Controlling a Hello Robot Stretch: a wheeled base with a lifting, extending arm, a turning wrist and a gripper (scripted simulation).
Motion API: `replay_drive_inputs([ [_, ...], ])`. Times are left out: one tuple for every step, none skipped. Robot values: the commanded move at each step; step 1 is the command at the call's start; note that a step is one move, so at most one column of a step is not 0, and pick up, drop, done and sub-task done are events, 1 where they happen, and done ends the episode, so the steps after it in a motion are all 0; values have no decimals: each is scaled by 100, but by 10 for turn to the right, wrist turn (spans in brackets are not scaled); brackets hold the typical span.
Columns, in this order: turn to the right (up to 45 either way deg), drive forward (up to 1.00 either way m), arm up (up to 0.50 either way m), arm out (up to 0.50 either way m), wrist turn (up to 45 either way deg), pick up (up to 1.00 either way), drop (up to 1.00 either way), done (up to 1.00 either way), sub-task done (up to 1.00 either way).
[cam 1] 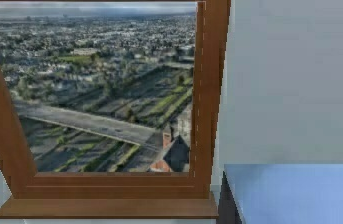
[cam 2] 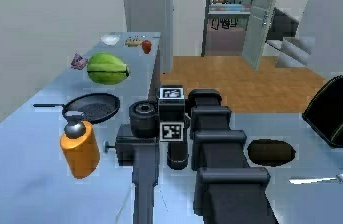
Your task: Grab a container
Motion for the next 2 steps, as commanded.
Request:
replay_drive_inputs([
  [0,0,0,0,450,0,0,0,0],
  [0,0,0,0,450,0,0,0,0],
])
